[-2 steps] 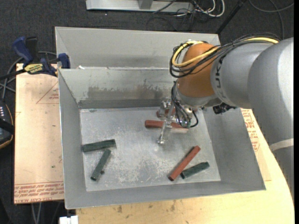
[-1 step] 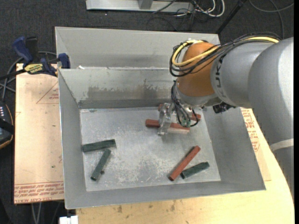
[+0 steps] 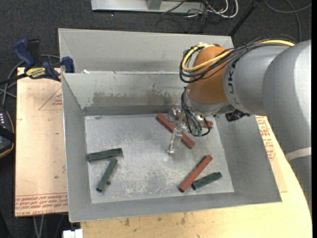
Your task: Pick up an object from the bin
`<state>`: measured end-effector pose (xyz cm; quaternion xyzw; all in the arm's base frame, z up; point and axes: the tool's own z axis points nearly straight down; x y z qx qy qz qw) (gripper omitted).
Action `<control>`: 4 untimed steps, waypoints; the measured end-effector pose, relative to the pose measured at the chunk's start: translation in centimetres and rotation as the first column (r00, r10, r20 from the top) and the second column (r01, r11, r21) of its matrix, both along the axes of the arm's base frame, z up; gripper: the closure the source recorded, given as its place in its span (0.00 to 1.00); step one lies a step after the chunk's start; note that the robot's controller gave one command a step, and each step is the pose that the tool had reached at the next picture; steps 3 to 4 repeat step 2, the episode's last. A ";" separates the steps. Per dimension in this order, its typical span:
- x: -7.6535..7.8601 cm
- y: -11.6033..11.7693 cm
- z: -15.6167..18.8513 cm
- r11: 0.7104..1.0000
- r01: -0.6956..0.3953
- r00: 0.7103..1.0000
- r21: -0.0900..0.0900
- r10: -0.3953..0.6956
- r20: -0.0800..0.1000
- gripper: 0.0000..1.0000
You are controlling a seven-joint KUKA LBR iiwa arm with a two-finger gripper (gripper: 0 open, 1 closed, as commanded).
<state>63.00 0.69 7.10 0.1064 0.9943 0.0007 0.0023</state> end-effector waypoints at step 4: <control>0.4 0.8 13.8 0.999 0.048 0.999 0.001 -0.048 0.007 1.00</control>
Offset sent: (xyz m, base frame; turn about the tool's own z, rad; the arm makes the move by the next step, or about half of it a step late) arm 0.0000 0.0000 0.0000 0.0000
